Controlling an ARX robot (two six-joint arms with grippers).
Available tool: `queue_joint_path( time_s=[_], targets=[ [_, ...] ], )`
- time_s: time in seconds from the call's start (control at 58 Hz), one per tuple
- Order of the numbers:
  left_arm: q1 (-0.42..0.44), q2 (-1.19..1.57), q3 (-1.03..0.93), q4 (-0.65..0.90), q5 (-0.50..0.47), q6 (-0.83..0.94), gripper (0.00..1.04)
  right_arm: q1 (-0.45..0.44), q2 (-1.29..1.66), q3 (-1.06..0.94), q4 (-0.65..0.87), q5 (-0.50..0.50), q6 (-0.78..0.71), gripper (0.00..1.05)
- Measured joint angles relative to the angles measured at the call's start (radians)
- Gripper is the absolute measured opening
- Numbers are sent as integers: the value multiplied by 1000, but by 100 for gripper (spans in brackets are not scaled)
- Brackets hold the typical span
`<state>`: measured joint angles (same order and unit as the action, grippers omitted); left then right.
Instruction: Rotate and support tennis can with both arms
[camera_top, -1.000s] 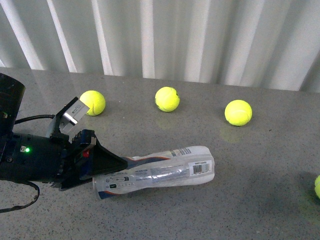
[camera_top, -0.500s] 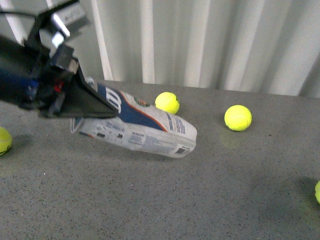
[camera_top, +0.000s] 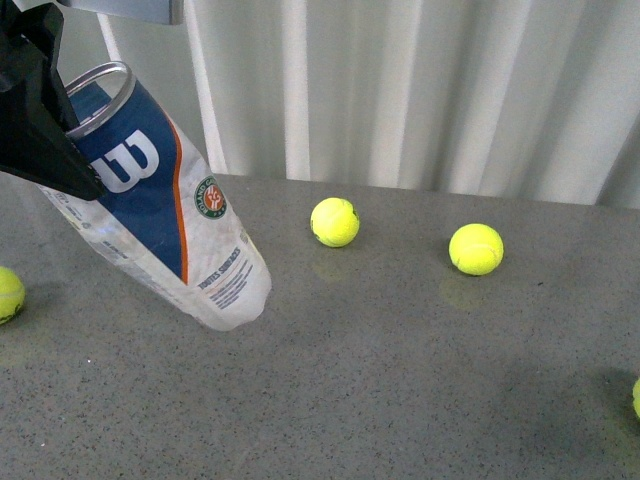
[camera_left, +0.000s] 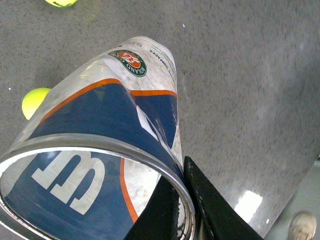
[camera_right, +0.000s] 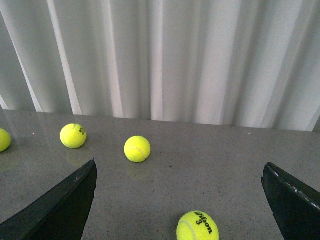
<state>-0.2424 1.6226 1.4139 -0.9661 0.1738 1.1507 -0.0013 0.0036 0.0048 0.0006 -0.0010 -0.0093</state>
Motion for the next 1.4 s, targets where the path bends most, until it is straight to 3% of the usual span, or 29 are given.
queue_joint_path(
  time_s=[0.138,0.328,0.638,1.397],
  targets=[
    [-66,35,64,-74,-60,100,4,0,0,0,0,0,0,97],
    [-190,79,80,-56,-154,153,4,0,0,0,0,0,0,97],
    [-287,207,111,2,-180,149,4,0,0,0,0,0,0,97],
    [-341,342,207,21,-251,184,4,0,0,0,0,0,0,97]
  ],
)
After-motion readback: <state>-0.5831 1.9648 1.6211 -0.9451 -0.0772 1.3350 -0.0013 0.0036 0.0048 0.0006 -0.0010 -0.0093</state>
